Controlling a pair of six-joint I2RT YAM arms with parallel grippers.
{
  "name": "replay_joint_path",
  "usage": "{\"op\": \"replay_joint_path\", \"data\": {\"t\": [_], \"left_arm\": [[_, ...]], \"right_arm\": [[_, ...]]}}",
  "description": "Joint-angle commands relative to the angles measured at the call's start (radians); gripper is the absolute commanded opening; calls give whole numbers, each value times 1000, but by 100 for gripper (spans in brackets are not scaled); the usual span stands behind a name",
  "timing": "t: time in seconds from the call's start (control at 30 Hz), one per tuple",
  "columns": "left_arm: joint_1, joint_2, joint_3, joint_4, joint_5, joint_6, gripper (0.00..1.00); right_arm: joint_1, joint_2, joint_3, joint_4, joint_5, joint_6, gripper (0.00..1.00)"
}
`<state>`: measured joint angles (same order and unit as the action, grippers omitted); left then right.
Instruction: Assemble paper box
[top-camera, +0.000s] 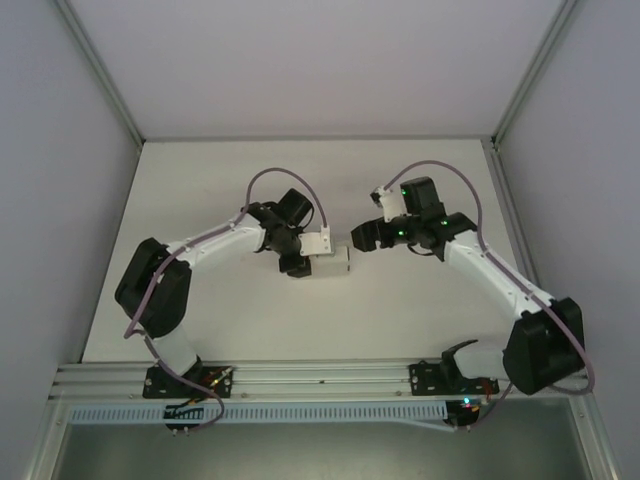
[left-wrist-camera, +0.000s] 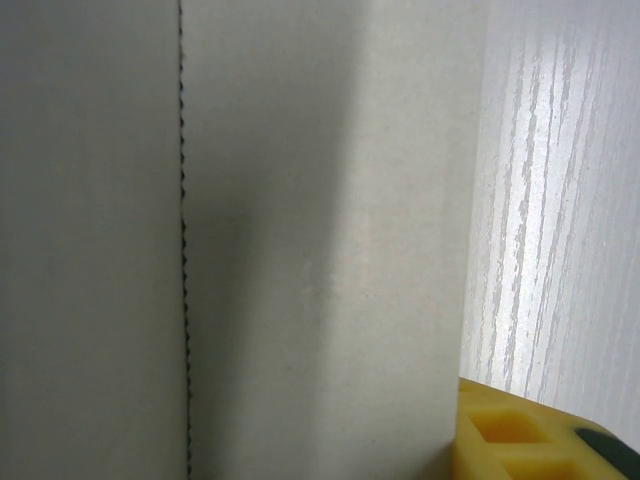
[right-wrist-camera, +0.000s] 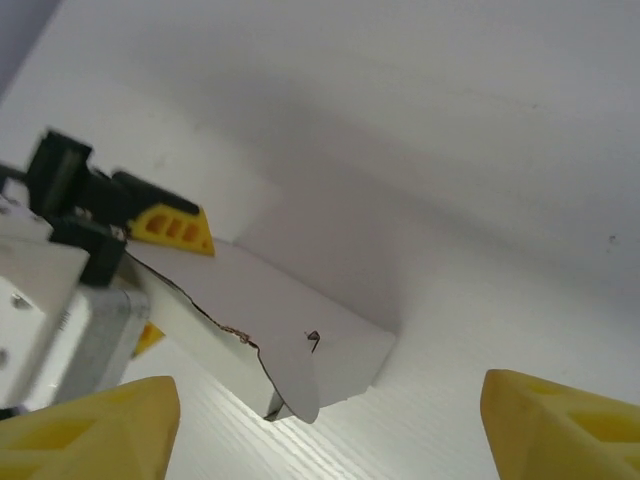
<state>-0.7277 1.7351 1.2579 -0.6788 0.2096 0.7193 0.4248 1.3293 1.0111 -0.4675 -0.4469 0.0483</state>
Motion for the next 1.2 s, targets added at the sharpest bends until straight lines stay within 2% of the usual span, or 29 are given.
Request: {"op": "replay_joint_path", "data": {"t": [0.0, 0.1, 0.27, 0.33, 0.6, 0.73, 0.8, 0.87, 1.03, 1.17], "left_arm": [[10, 39, 37, -56, 25, 22, 44], [10, 58, 59, -69, 19, 14, 45], [11, 82, 93, -93, 7, 3, 48], [10, 90, 98, -94, -3, -3, 48], [10, 92, 110, -97, -5, -17, 49], [11, 94, 116, -97, -7, -26, 50], [10, 95, 121, -93, -9, -33, 50], [10, 96, 126, -87, -11, -40, 50], [8, 93, 135, -68, -16, -64, 50], [-2, 99, 139, -54, -32, -85, 49]], "right_arm": [[41, 50, 57, -44, 62, -82, 68], [68, 86, 74, -50, 89, -96, 57], [77, 102, 70, -45, 86, -108, 51], [79, 101, 64, -36, 90, -104, 45], [93, 138, 73, -18, 96, -83, 41], [104, 162, 100, -40, 91, -77, 27], [109, 166, 108, -50, 93, -69, 14], [113, 165, 113, -57, 97, -48, 8], [121, 153, 116, -50, 95, 135, 2], [142, 128, 70, 37, 118, 344, 1]]}}
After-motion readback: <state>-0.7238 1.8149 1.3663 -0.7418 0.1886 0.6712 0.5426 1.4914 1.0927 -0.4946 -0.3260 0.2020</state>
